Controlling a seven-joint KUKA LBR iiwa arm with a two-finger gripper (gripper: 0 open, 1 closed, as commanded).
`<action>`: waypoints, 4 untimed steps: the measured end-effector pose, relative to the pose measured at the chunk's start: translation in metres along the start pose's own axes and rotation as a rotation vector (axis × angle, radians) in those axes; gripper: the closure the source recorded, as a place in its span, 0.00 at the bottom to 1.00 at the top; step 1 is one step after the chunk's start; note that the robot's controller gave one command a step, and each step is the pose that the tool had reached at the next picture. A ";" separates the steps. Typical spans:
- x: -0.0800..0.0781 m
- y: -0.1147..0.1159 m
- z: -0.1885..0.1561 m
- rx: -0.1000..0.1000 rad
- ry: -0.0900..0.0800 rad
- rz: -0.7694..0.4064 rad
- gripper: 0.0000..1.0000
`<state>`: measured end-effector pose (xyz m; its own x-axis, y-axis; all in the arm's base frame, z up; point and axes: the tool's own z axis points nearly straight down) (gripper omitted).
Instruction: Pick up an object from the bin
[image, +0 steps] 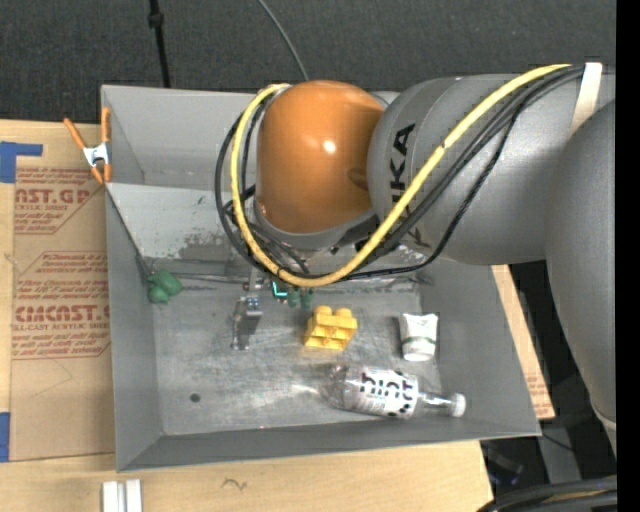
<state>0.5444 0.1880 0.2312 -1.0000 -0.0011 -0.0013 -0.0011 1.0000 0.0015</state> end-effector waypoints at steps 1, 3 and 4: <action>-0.010 -0.006 0.036 -0.002 -0.009 -0.033 0.00; 0.025 -0.018 0.133 0.002 0.007 -0.183 0.00; 0.037 0.031 0.157 0.001 0.000 -0.300 0.00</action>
Offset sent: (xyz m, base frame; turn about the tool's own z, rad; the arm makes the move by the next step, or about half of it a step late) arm -0.0398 -0.0270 -0.1612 -0.0312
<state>0.5076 0.2194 0.0738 -0.9549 -0.2969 -0.0015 -0.2969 0.9549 0.0000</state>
